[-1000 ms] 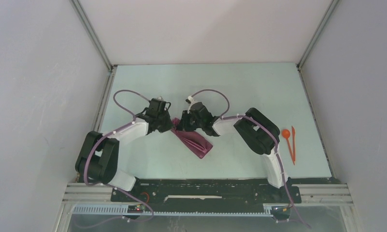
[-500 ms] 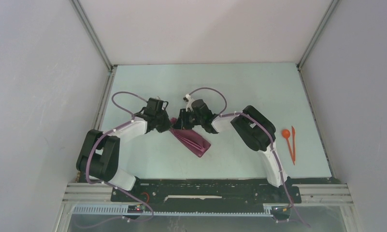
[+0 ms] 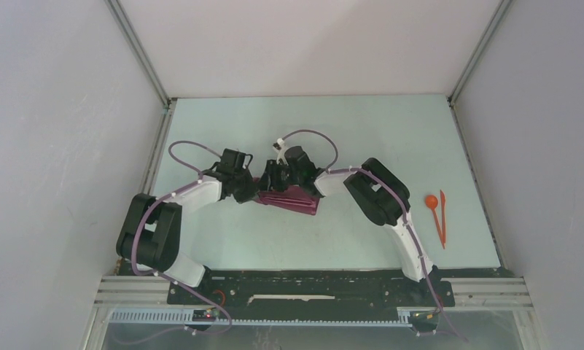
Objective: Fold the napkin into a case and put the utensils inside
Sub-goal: Pick up the smaller rectangle folded napkin.
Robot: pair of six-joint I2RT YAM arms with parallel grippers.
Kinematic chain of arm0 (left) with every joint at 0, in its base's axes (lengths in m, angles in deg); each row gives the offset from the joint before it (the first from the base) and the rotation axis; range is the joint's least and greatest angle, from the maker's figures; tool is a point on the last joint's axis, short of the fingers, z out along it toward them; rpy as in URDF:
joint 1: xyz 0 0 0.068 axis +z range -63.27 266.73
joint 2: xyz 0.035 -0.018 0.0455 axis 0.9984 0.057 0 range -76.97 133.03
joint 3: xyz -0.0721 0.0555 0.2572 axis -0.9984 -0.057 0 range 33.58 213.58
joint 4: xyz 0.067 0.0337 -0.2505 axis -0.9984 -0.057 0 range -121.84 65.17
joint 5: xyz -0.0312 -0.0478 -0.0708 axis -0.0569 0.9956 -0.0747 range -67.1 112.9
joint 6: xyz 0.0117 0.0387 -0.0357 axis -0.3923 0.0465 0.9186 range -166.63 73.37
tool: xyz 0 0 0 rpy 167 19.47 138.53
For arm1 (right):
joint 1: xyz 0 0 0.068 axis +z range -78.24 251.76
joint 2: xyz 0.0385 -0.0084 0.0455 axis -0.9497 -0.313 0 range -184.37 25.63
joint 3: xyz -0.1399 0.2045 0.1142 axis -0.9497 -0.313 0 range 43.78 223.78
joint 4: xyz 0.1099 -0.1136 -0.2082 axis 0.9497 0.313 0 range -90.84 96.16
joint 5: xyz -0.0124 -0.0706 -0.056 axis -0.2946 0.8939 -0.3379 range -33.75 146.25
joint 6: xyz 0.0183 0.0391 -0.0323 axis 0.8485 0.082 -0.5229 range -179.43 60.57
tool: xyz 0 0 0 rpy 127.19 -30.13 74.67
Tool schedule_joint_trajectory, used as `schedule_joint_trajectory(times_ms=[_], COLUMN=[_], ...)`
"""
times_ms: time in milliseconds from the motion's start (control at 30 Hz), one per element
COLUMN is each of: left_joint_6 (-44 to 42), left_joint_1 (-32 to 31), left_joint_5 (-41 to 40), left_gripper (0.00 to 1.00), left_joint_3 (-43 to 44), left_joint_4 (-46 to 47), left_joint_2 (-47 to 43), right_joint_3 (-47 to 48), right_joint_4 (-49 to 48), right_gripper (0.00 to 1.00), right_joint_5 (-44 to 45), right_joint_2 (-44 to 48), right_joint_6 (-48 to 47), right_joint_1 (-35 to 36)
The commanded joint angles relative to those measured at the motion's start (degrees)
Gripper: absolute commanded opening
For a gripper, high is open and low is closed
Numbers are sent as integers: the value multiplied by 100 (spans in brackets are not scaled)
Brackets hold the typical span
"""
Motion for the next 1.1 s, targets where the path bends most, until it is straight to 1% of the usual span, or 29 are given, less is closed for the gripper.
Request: schedule_joint_trajectory(times_ms=[0,67,133,200,267,300,400,500,600,667,767,800,833,867,900,967,1000,1067], left_joint_6=[-44,-20,36,58,24,9,-5,-14,-11,68,143,167,228,322,504,696,743,738], left_joint_1=[52,59,83,121,171,187,211,211,211,211,218,231,260,316,386,546,632,819], left_joint_5=[116,-18,-286,-365,-363,-381,-434,-345,-193,-280,-480,-683,-740,-714,-657,-556,-547,-166], left_gripper=[0,0,0,0,0,0,0,2,14,34,57,60,62,60,56,43,38,28], left_joint_3=[230,175,75,-3,67,99,102,91,102,-89,-505,-636,-789,-995,-1219,-1584,-1674,-1661], left_joint_4=[25,-16,-53,-28,-116,-151,-176,-162,-183,-148,-272,-366,-415,-418,-343,-122,-14,186], left_joint_2=[-169,-267,-421,-524,-496,-480,-503,-465,-431,-758,-1500,-1745,-1965,-2180,-2415,-2559,-2539,-2122], right_joint_3=[156,-95,-184,-224,-267,-371,-574,-537,-532,-527,-525,-531,-537,-533,-544,-576,-622,-692], right_joint_4=[1063,823,801,874,941,739,454,474,432,385,440,485,510,525,555,533,486,392], right_gripper=[40,39,33,27,25,25,35,36,35,35,34,34,34,33,33,32,32,32], right_joint_5=[506,437,367,373,364,329,174,158,178,176,251,304,333,360,403,465,481,498], right_joint_2=[-47,88,157,211,253,297,407,447,337,281,271,282,288,289,296,318,336,390], right_joint_6=[-260,-194,-150,-263,-351,-355,-265,-318,-219,-194,-212,-217,-201,-185,-179,-144,-117,-59], right_joint_1=[383,383,345,355,382,388,307,297,343,363,353,356,356,356,366,393,394,401])
